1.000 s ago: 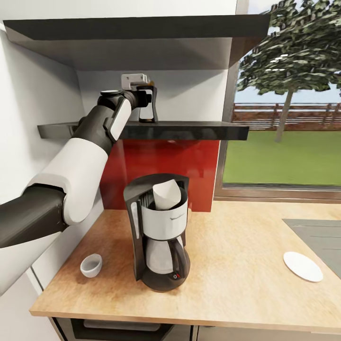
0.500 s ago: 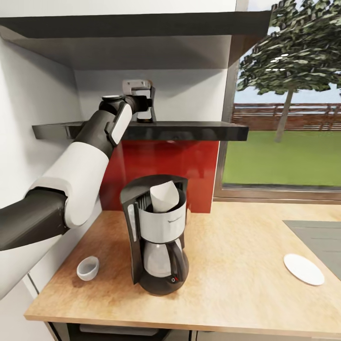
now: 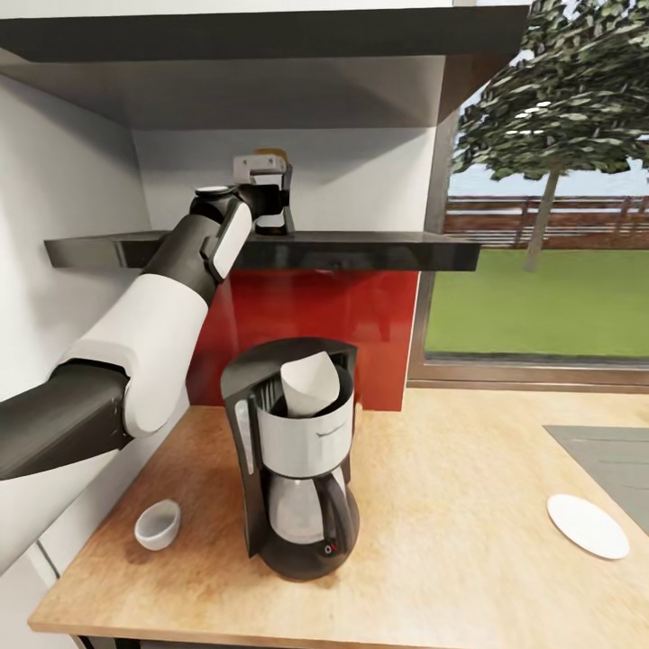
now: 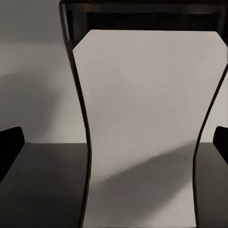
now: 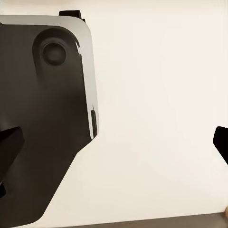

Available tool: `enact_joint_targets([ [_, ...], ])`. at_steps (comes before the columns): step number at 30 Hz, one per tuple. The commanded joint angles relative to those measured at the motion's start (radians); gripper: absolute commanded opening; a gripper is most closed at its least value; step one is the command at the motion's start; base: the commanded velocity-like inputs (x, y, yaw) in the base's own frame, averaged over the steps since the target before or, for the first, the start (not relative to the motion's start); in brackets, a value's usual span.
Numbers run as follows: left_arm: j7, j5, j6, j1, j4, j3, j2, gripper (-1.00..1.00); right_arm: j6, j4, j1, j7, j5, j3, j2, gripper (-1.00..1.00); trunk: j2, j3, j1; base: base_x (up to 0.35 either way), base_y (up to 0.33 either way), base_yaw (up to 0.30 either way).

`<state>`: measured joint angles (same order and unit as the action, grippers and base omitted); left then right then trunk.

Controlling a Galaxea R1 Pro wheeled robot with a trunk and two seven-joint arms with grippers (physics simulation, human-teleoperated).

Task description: Set up a coffee station on the kitchen countertop: keep the coffee maker on the countertop, move the bottle of coffee from the kitchen shelf to the counter next to the coffee maker, place a paper coffee filter on top of the coffee maker, put the saucer next to the coffee maker with the coffee cup on the saucer, and place the electric kettle next to the coffee maker.

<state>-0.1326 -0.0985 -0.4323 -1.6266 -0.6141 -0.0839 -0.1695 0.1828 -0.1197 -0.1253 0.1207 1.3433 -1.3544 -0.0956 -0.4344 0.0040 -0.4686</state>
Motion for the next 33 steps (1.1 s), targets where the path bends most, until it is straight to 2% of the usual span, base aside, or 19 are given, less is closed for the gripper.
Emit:
enact_joint_targets([
  [1,-0.008,-0.01,-0.004,0.001,-0.001,-0.005,0.001,1.0,0.003,-0.002,0.0,0.007,0.008,-0.007,0.0,1.0,-0.001,0.0,-0.001,0.081,0.0,0.0],
  [24,-0.008,-0.01,-0.002,0.009,-0.001,-0.005,0.0,1.0,0.003,-0.003,0.0,0.007,0.008,-0.008,0.0,1.0,-0.001,0.0,-0.001,0.039,0.0,0.0],
  [29,-0.008,-0.01,-0.001,0.029,-0.017,-0.006,-0.001,1.0,0.003,-0.003,0.0,0.007,0.008,-0.008,0.0,1.0,-0.001,0.0,-0.001,0.001,0.0,0.0],
  [30,-0.008,-0.01,-0.002,0.032,-0.019,-0.007,-0.001,-1.0,0.003,-0.003,0.0,0.007,0.008,-0.008,0.0,1.0,-0.001,0.0,-0.001,0.0,0.0,0.0],
  [33,-0.008,-0.01,-0.003,0.04,-0.022,-0.007,0.0,-1.0,0.003,-0.002,0.0,0.007,0.008,-0.008,0.0,1.0,-0.001,0.0,-0.001,0.0,0.0,0.0],
])
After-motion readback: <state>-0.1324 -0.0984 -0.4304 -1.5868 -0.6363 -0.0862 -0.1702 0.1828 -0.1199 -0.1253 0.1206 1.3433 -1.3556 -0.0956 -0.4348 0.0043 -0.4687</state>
